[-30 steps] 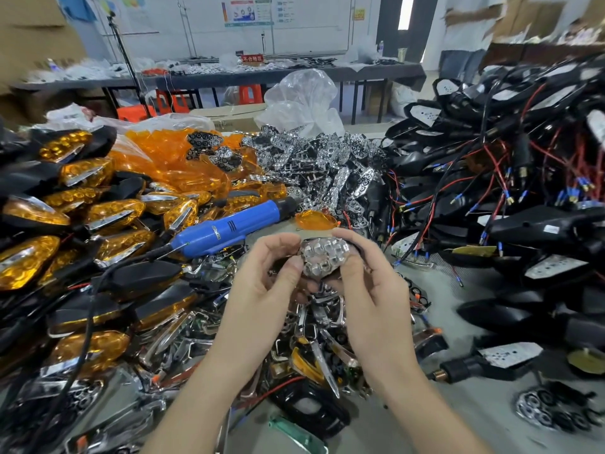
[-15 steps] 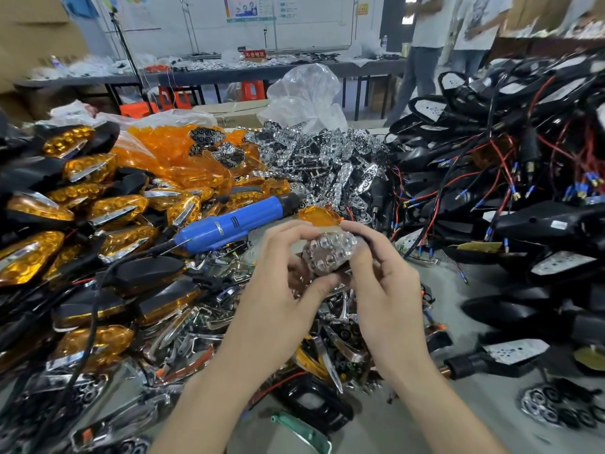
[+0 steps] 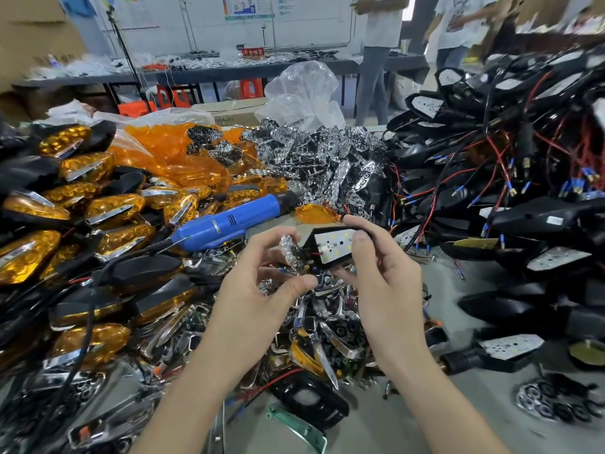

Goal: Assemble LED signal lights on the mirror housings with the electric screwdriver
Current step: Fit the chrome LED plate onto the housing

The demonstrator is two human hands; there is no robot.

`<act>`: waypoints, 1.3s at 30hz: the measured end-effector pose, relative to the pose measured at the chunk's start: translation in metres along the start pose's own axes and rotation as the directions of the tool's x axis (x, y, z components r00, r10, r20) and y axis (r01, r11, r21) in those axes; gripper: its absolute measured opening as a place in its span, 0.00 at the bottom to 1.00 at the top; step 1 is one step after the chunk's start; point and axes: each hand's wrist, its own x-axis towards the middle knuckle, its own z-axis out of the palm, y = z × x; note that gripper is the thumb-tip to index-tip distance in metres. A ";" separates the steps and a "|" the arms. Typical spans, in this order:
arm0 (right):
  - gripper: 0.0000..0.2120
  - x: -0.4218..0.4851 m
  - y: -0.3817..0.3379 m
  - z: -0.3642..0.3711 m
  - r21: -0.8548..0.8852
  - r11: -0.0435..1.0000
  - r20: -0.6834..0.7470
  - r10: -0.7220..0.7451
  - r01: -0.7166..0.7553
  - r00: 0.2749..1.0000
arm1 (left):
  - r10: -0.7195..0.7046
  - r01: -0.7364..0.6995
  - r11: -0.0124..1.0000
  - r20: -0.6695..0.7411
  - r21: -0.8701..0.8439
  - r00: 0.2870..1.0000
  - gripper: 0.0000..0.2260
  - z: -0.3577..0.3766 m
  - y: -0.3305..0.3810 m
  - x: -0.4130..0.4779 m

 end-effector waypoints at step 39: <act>0.13 -0.010 0.004 -0.001 -0.321 0.881 0.086 -0.339 0.348 0.937 | 0.235 -0.229 0.907 0.028 0.352 0.972 0.27 -0.001 -0.005 -0.004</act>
